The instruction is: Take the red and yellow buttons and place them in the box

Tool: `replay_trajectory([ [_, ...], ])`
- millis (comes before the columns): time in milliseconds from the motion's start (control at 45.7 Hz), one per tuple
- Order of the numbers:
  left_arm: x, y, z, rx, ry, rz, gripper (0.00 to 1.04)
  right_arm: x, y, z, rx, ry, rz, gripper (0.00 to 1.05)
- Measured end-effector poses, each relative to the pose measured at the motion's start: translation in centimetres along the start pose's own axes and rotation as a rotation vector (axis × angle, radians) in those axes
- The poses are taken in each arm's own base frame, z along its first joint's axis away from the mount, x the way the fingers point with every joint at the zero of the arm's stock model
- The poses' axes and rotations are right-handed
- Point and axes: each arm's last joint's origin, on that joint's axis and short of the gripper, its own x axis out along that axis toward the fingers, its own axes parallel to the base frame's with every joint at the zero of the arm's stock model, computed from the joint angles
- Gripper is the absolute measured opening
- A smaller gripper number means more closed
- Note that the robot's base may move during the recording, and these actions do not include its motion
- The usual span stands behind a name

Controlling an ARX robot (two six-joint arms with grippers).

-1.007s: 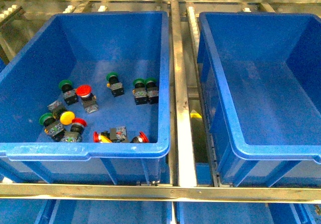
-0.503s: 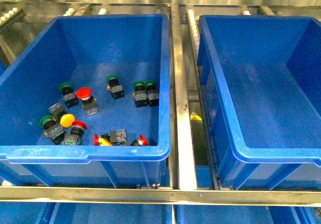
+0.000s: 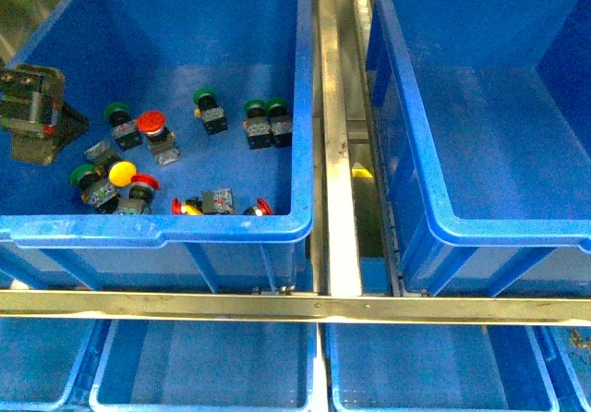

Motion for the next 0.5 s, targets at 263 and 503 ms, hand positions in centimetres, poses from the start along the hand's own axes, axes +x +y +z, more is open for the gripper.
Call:
replay_trajectory([
  [263, 8.8, 2.4, 1.2, 0.044, 0.059, -0.087, 0.97, 0.0, 0.0, 0.0, 0.0, 0.0, 0.0, 0.97],
  [503, 14.3, 4.3, 1.8, 0.089, 0.07, -0.127, 0.97, 0.0, 0.0, 0.0, 0.0, 0.0, 0.0, 0.97],
])
